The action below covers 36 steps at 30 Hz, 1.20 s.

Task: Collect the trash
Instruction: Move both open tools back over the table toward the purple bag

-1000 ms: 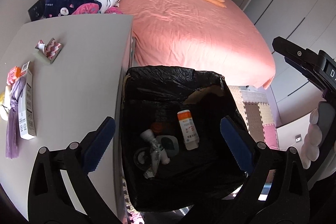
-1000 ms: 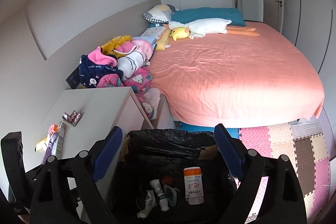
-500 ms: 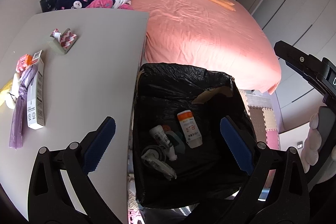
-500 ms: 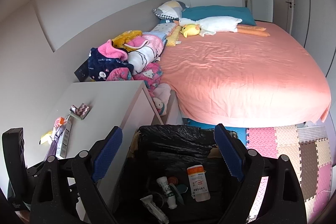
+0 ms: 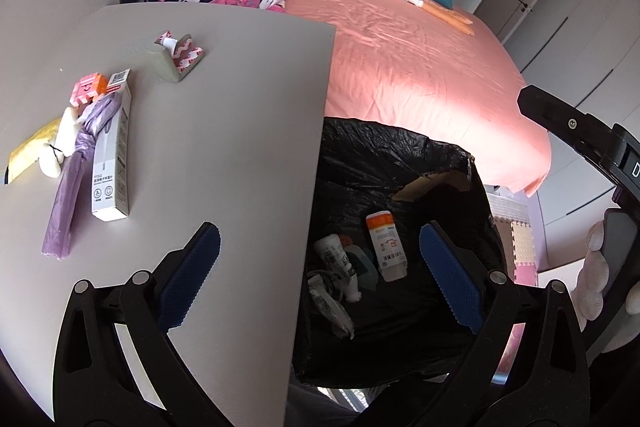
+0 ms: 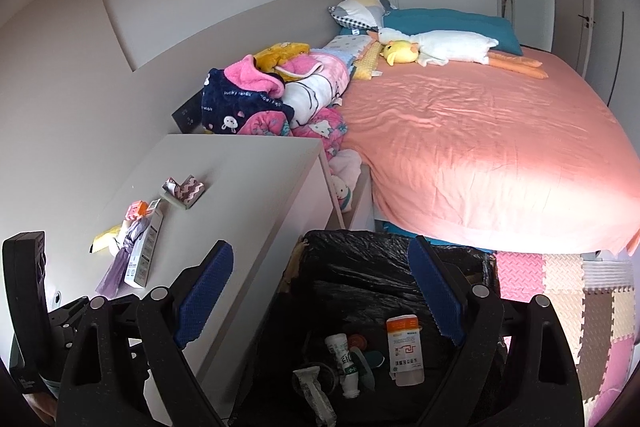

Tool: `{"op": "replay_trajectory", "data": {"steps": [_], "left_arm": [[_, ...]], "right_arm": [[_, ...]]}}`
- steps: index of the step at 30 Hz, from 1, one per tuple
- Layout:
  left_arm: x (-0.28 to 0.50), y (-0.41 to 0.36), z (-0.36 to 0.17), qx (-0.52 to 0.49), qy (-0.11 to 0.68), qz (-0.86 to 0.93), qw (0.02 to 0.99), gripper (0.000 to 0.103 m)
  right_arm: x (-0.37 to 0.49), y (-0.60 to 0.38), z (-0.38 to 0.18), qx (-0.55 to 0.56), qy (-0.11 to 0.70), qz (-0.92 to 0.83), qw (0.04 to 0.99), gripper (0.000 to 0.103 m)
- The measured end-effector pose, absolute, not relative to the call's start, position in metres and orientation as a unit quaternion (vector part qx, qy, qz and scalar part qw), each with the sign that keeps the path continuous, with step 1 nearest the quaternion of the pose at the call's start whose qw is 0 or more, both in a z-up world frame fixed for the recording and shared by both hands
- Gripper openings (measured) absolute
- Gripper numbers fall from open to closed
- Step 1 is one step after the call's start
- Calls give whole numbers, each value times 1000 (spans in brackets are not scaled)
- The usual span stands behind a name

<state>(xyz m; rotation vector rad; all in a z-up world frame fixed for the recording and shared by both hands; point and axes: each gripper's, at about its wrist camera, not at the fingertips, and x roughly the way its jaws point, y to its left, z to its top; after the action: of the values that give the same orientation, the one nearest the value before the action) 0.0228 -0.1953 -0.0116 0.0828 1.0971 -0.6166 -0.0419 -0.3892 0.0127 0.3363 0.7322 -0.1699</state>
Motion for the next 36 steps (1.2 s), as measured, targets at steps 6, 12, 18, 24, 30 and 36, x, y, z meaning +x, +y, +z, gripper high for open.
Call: {"op": "replay_trajectory", "data": {"steps": [6, 12, 18, 24, 30, 36], "left_arm": [[29, -172, -12, 25, 515, -267, 814, 97], [32, -148, -13, 14, 510, -245, 824, 97], [36, -124, -15, 6, 508, -225, 831, 97], [44, -98, -16, -10, 508, -203, 837, 97], [56, -74, -21, -26, 509, -180, 842, 97], [71, -54, -29, -37, 511, -156, 844, 97]], "right_arm": [[-29, -366, 11, 151, 361, -58, 919, 89], [-19, -343, 11, 138, 353, -29, 925, 89], [-2, -319, 8, 126, 365, -5, 923, 89], [14, -296, 3, 112, 377, 15, 919, 89], [36, -279, -3, 113, 397, 35, 910, 89], [59, -266, -11, 103, 409, 38, 906, 84]]}}
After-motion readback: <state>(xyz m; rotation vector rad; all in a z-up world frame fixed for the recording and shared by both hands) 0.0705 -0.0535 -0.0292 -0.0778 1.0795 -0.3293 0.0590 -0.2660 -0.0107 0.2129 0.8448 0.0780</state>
